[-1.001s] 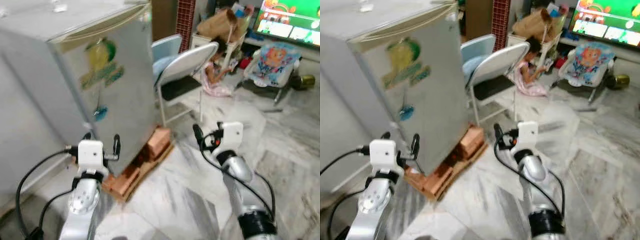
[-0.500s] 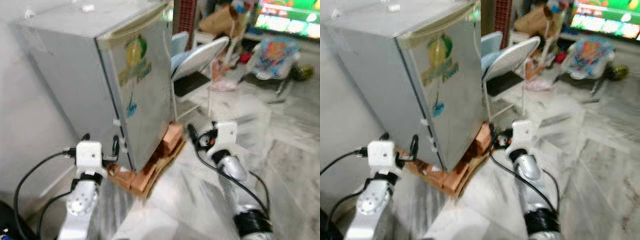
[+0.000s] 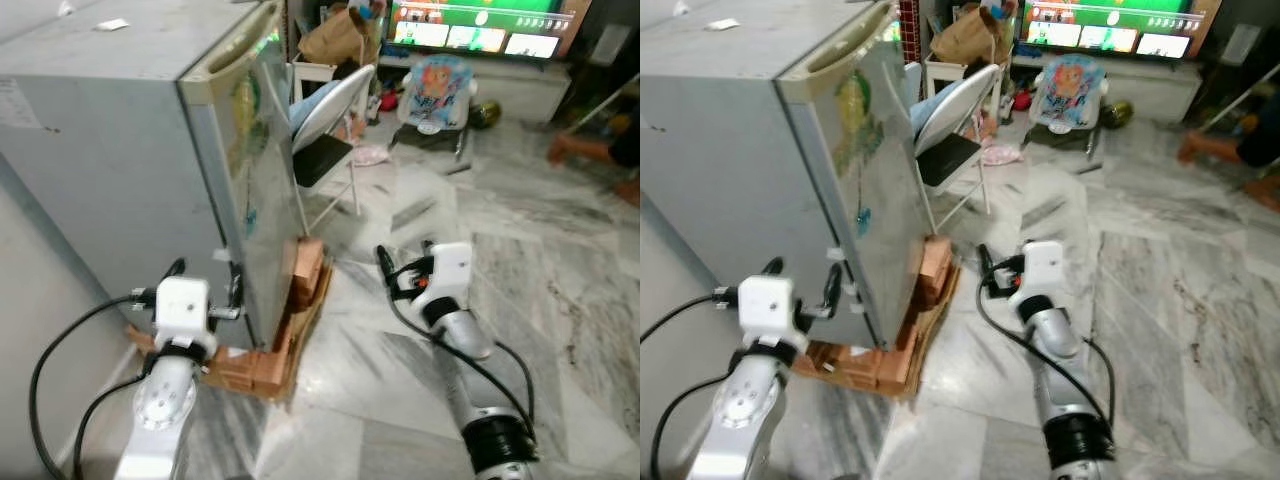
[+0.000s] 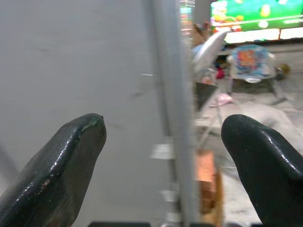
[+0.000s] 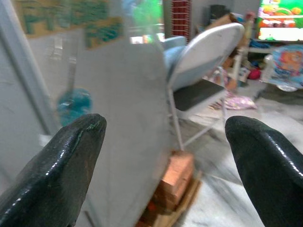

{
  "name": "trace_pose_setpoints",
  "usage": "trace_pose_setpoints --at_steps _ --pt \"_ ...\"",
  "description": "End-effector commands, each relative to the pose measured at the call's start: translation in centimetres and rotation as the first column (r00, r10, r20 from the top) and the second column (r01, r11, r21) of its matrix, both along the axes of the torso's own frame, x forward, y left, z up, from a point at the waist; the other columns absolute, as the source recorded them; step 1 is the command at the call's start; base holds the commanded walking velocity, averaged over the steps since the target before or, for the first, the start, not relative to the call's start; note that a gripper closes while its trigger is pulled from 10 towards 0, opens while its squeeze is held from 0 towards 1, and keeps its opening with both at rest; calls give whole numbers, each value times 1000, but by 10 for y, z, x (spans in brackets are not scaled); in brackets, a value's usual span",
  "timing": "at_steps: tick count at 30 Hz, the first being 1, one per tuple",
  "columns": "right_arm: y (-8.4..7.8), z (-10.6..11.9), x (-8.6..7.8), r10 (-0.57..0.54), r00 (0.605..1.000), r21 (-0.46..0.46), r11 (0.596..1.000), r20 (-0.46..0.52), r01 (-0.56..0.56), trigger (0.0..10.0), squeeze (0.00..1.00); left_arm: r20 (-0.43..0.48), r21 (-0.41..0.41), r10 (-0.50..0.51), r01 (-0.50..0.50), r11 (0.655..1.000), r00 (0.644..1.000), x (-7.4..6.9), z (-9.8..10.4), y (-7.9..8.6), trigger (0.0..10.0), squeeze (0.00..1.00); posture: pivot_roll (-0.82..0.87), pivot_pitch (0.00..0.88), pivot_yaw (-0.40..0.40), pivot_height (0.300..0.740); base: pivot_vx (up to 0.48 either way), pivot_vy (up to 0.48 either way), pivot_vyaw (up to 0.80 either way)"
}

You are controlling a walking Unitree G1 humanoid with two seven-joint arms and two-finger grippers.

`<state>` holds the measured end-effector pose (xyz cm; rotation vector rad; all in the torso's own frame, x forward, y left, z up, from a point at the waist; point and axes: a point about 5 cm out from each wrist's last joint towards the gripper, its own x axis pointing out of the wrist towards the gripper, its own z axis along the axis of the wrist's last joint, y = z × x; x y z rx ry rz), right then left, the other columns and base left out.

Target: Restocking fridge

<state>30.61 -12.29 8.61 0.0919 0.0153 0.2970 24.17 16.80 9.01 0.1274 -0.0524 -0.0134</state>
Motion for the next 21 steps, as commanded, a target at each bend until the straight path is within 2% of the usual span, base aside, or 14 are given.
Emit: trace_pose_setpoints --at_steps 1,7,12,21 --pt "-12 5 4 -27 999 -18 999 23 27 10000 0 21 -11 -42 42 999 999 2 4 -10 10000 0 13 25 25 740 0 0 0" --pt "-12 7 6 -26 999 -22 999 27 27 10000 0 30 -21 -62 62 998 998 1 5 -12 10000 0 11 25 21 740 0 0 -659" --pt "-12 7 6 -25 999 -22 999 29 26 10000 0 28 -22 -63 64 998 998 2 5 -13 10000 0 9 28 21 740 290 0 -764" --pt "-12 7 5 -24 999 -24 999 28 25 10000 0 28 -26 -65 65 998 998 2 5 -14 10000 0 6 32 21 740 281 0 0"
